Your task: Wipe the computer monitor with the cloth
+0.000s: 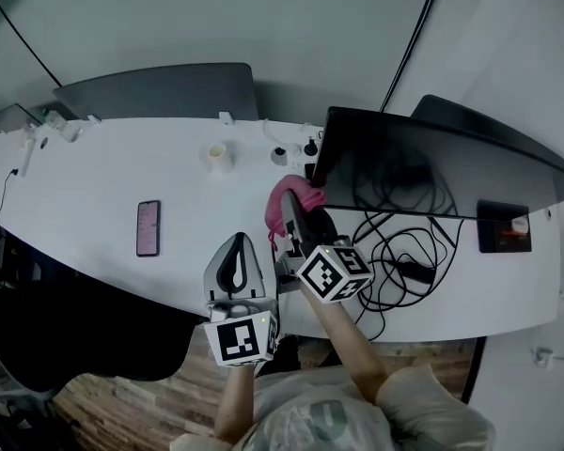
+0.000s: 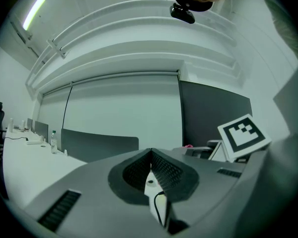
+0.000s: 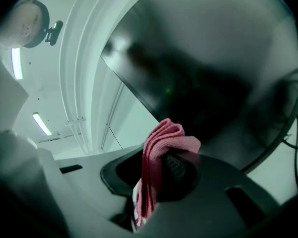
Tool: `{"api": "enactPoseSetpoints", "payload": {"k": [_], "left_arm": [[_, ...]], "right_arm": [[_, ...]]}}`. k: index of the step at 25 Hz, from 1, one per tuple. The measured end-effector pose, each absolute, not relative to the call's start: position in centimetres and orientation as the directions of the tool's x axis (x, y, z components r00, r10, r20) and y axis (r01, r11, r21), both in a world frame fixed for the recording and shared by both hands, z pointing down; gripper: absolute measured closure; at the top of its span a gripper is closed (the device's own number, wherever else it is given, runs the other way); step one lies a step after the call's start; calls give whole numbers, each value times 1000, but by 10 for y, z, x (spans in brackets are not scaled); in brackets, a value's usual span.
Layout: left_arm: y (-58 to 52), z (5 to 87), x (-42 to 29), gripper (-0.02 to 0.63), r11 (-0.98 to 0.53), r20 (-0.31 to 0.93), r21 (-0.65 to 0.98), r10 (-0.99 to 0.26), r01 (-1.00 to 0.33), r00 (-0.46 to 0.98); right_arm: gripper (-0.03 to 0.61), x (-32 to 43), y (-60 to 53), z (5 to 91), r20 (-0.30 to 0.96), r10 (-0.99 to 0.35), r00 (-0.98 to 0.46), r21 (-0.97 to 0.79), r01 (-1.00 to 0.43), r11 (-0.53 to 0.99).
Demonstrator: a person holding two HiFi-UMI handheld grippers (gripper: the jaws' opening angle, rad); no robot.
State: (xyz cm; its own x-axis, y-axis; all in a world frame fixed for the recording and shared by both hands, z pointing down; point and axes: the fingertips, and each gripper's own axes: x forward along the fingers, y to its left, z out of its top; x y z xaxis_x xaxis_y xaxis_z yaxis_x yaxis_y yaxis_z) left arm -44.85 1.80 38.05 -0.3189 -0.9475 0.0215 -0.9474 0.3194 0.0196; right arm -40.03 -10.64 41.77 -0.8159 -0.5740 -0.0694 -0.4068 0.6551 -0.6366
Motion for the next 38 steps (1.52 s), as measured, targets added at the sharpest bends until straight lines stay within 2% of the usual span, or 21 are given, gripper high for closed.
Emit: {"api": "enactPoseSetpoints", "payload": {"k": [12, 21, 28, 32, 35, 38], "left_arm": [[30, 346, -450, 598, 391, -44, 66, -918, -918, -395], [51, 312, -441, 598, 417, -104, 56, -901, -907, -421], [59, 294, -430, 598, 411, -150, 55, -898, -910, -414], [63, 274, -428, 598, 406, -201, 34, -892, -913, -405], [65, 262, -431, 598, 408, -203, 34, -891, -912, -406], [62, 253, -432, 598, 385, -221, 35, -897, -922, -383]], "right_arm": [[523, -392, -93, 248, -355, -522, -775, -494, -319, 809], [523, -383, -82, 191, -438, -486, -757, -417, -308, 855], [523, -380, -62, 177, -448, -430, -784, -366, -278, 888], [523, -360, -50, 142, -446, -400, -801, -181, -357, 916], [523, -347, -50, 114, -415, -384, -825, 75, -451, 889], [523, -338, -49, 92, -363, -362, -859, 332, -482, 811]]}}
